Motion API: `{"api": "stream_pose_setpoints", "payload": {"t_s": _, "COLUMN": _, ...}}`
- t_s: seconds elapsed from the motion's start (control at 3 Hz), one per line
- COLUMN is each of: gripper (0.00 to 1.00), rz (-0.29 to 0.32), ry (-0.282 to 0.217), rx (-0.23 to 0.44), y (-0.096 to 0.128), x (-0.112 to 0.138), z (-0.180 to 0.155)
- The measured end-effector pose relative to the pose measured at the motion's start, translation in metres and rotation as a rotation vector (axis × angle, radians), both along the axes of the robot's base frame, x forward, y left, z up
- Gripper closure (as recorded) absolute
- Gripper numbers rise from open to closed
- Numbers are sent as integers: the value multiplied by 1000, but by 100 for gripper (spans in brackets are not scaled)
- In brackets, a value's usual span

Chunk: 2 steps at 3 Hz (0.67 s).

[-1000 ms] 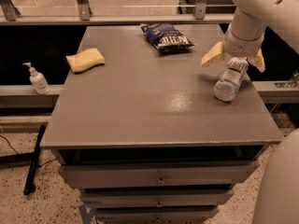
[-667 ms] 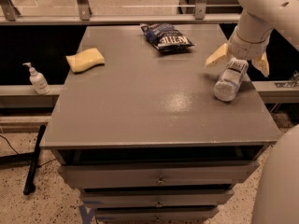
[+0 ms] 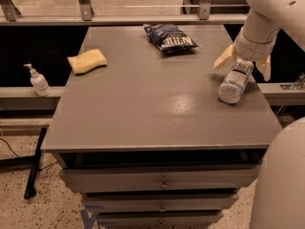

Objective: Place blue plastic bottle upright

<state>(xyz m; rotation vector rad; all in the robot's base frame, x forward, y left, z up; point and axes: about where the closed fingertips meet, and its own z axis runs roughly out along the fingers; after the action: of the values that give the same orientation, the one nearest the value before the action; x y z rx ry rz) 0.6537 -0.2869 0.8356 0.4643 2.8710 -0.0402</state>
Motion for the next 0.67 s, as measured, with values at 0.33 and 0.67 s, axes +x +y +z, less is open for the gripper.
{"api": "stream_pose_setpoints", "payload": {"t_s": 0.33, "gripper": 39, "rz": 11, "ry": -8, "rx": -12, "y": 1, "x": 5, "z": 5}}
{"api": "stream_pose_setpoints", "payload": {"t_s": 0.67, "gripper": 63, "rz": 25, "ry": -20, "rx": -16, "y": 4, "x": 8, "z": 10}}
